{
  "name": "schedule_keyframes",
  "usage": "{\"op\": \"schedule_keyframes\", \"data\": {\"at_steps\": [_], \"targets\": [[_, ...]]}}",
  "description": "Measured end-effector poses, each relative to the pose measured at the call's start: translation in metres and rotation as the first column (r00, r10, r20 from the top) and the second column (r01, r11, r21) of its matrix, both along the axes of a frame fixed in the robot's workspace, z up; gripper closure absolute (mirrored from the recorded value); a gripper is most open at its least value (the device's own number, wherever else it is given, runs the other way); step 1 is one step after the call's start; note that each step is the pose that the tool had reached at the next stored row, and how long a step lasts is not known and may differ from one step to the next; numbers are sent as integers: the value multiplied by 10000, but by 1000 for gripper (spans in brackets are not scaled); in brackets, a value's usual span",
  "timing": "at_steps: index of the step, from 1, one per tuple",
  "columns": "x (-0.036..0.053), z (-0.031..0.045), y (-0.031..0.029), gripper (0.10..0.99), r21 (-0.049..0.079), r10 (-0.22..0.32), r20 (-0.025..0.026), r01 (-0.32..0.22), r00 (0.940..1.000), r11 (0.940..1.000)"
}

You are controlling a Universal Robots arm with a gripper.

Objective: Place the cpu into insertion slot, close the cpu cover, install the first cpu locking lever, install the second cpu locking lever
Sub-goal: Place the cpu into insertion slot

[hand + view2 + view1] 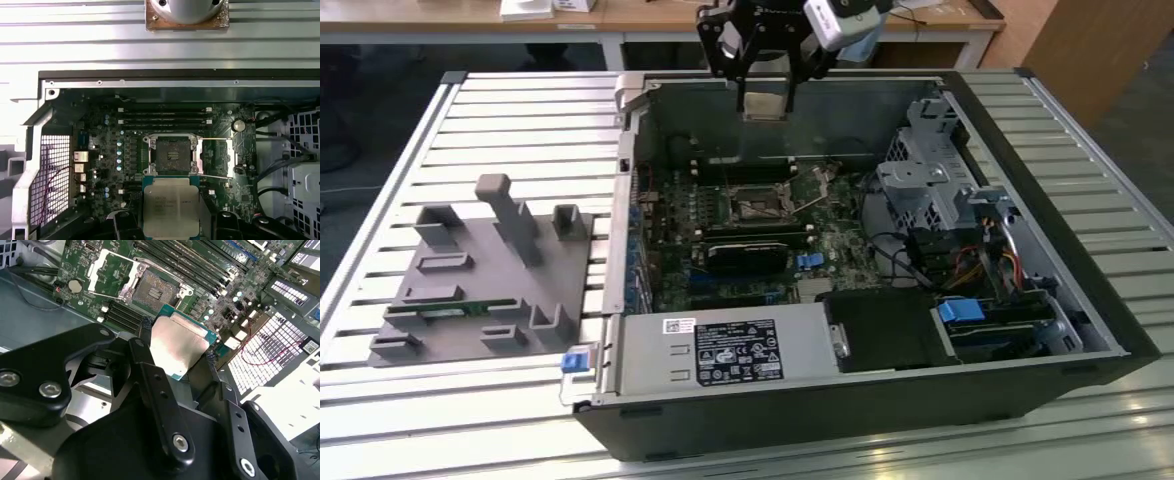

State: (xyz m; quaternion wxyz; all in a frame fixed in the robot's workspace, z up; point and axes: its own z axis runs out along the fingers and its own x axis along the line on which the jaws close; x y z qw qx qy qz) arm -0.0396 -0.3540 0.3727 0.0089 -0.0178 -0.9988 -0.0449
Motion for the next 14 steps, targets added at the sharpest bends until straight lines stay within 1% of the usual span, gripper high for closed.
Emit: {"op": "schedule_keyframes", "data": {"at_steps": [2,5,10,14], "targets": [[0,-1,0,549,-1,-210,-1,210,9998,9998],[0,-7,0,549,-1,-736,0,736,9973,9973],[0,-13,0,549,0,-1595,0,1595,9872,9872],[0,-16,1,549,1,-1913,1,1913,9815,9815]]}}
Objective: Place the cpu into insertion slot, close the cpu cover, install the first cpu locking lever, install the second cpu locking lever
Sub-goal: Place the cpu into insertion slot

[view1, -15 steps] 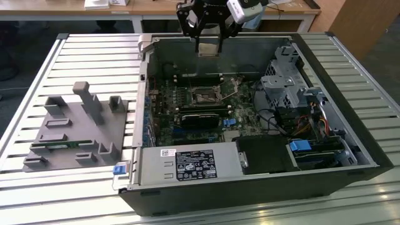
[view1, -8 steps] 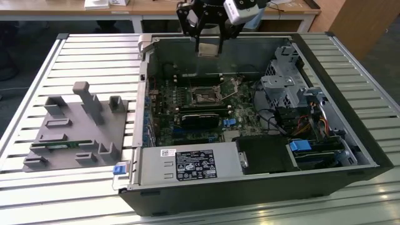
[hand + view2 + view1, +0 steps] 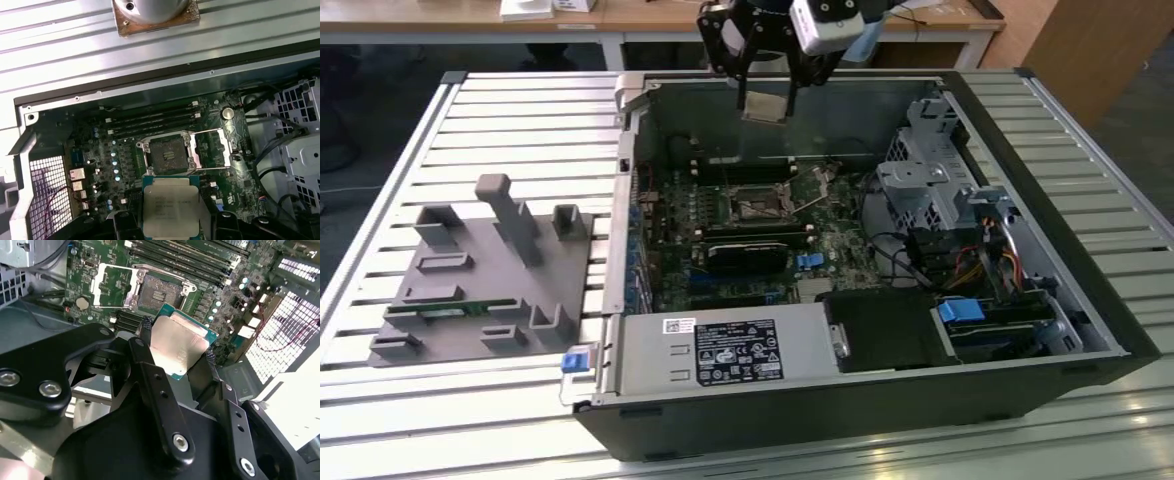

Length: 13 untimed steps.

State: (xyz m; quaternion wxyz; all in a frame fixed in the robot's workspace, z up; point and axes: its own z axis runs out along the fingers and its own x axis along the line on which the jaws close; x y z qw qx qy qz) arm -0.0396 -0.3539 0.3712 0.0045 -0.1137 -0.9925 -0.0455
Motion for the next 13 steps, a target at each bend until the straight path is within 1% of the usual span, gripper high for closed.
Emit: {"op": "schedule_keyframes", "data": {"at_steps": [6,13], "targets": [[-1,-3,0,549,-1,-640,-1,640,9979,9979],[-3,-7,0,549,-1,-1394,-1,1394,9902,9902]]}}
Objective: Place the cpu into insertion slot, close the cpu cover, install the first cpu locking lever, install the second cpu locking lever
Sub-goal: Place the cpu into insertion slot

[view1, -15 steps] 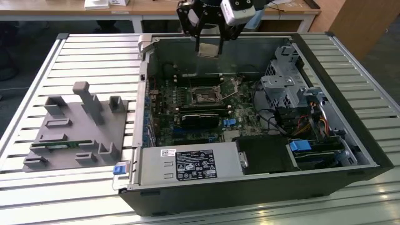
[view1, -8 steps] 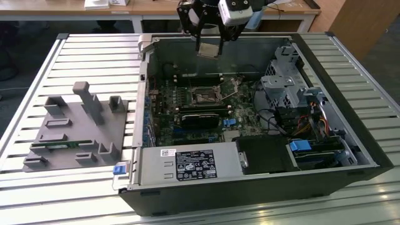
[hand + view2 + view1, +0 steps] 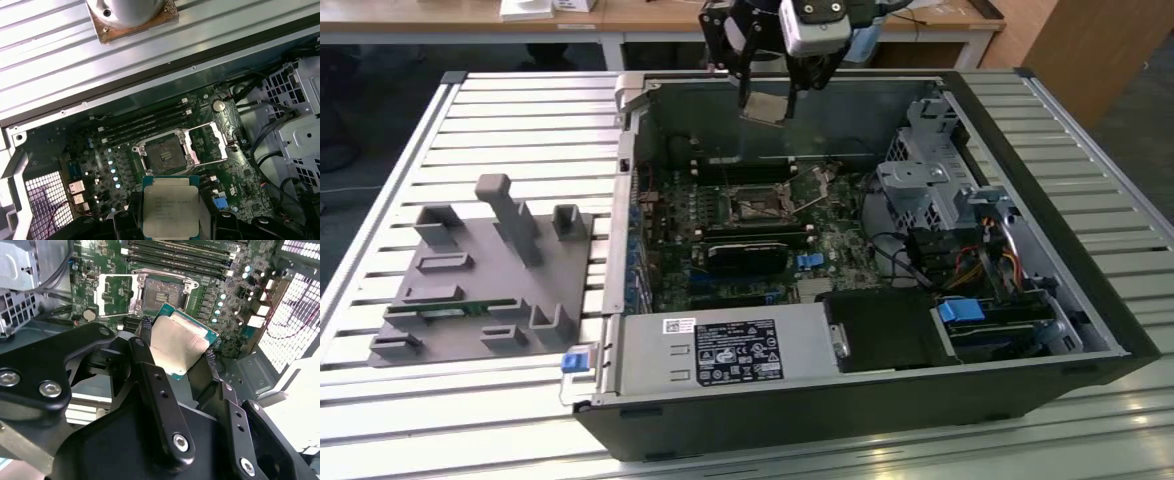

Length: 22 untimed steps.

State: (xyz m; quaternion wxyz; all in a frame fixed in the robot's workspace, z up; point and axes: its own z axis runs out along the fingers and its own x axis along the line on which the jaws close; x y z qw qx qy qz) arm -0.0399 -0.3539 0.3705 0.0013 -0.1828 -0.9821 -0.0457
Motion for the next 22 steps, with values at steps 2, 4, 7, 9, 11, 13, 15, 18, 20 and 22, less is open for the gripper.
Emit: {"op": "schedule_keyframes", "data": {"at_steps": [2,4,7,9,11,13,15,18,20,22], "targets": [[-1,-1,0,549,0,-190,0,190,9998,9998],[-1,-2,0,549,0,-376,0,376,9993,9993],[-1,-3,0,549,1,-487,0,487,9988,9988],[-1,-3,0,549,1,-489,0,489,9988,9988],[-1,-3,0,549,1,-490,0,490,9988,9988],[-1,-3,0,549,0,-491,1,491,9988,9988],[-2,-5,1,549,1,-553,1,553,9985,9985],[-3,-12,0,549,1,-1047,0,1047,9945,9945],[-3,-14,0,549,-1,-1396,-1,1396,9902,9902],[-3,-17,0,549,1,-1722,0,1722,9851,9851]]}}
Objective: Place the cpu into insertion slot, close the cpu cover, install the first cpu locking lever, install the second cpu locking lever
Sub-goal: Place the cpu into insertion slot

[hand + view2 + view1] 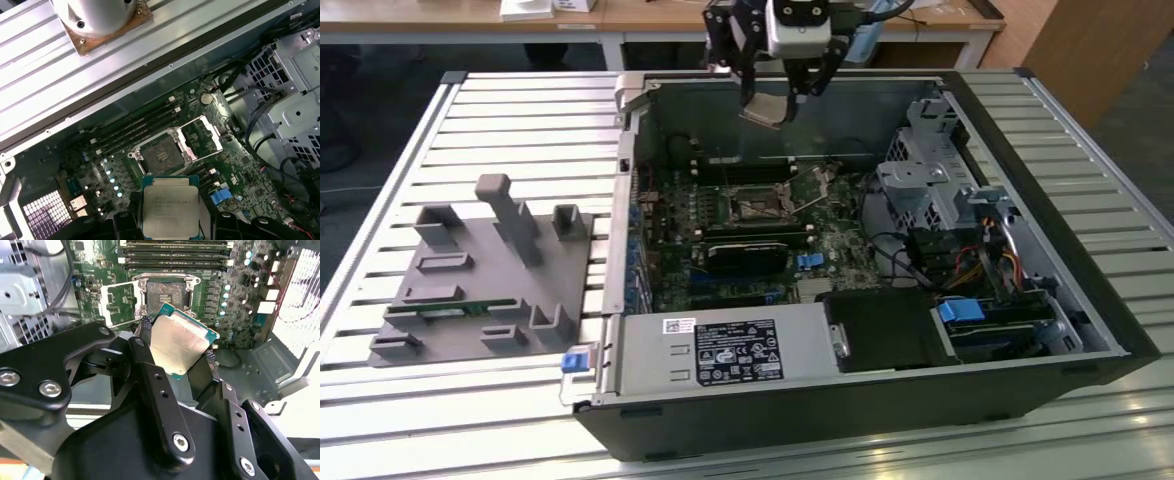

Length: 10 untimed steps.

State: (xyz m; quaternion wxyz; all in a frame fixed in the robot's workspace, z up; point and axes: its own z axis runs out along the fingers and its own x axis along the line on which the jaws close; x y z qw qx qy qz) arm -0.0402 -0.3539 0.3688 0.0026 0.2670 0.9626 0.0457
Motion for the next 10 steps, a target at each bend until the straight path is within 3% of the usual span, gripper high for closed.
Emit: {"op": "schedule_keyframes", "data": {"at_steps": [10], "targets": [[-1,-4,1,549,0,-1183,0,1183,9930,9930]]}}
